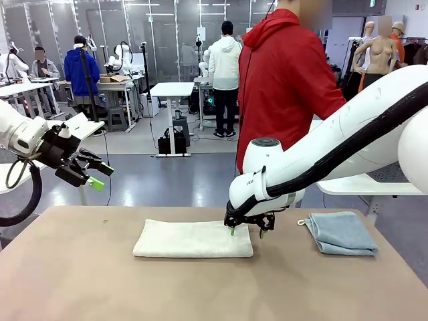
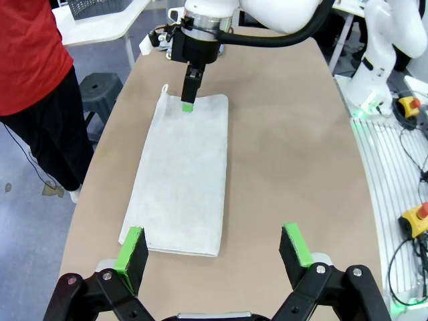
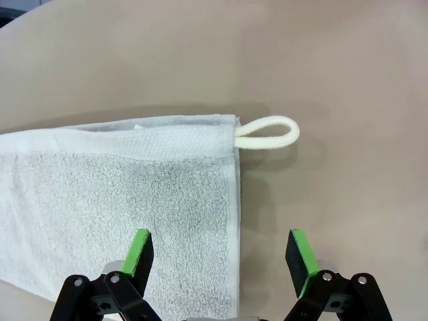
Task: Fold the towels and place them in the basket.
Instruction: When a person lays out a Towel with hook on the table, fold it in half twice.
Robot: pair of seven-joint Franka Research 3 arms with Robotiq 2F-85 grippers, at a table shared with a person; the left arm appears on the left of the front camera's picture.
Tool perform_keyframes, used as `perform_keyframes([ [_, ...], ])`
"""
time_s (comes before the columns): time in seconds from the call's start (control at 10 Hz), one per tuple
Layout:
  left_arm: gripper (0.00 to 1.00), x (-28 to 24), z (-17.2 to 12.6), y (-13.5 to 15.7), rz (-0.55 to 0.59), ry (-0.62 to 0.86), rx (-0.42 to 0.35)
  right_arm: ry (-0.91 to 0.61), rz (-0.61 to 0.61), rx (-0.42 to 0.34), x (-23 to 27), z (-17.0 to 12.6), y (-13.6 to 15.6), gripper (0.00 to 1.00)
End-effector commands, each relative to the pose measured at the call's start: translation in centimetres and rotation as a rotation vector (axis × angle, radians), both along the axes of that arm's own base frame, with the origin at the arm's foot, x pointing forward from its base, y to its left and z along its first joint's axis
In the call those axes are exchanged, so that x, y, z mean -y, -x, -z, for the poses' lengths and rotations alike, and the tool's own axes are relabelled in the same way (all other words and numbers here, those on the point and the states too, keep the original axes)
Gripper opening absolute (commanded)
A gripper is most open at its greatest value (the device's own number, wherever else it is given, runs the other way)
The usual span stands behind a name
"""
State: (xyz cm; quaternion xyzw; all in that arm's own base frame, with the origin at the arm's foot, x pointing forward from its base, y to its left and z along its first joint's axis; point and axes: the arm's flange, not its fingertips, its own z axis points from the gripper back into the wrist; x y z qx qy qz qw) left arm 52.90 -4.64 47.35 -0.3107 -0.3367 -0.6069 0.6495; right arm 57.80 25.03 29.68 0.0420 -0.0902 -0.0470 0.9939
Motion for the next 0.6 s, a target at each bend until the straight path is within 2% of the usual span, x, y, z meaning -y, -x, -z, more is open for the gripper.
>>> perform_keyframes([
  [0.0, 1.0, -0.03, -0.09, 0.04, -0.002, 0.0, 0.0, 0.022, 0.048, 0.012, -0.78, 0.32, -0.66, 1.0],
  [0.4, 1.0, -0.03, -0.09, 0.04, -0.002, 0.0, 0.0, 0.011, 0.053, -0.005, -0.63, 0.66, -0.85, 1.0],
  [0.5, 1.0, -0.03, -0.09, 0.04, -0.002, 0.0, 0.0, 0.014, 0.059, -0.01, -0.59, 0.86, -0.87, 0.8],
])
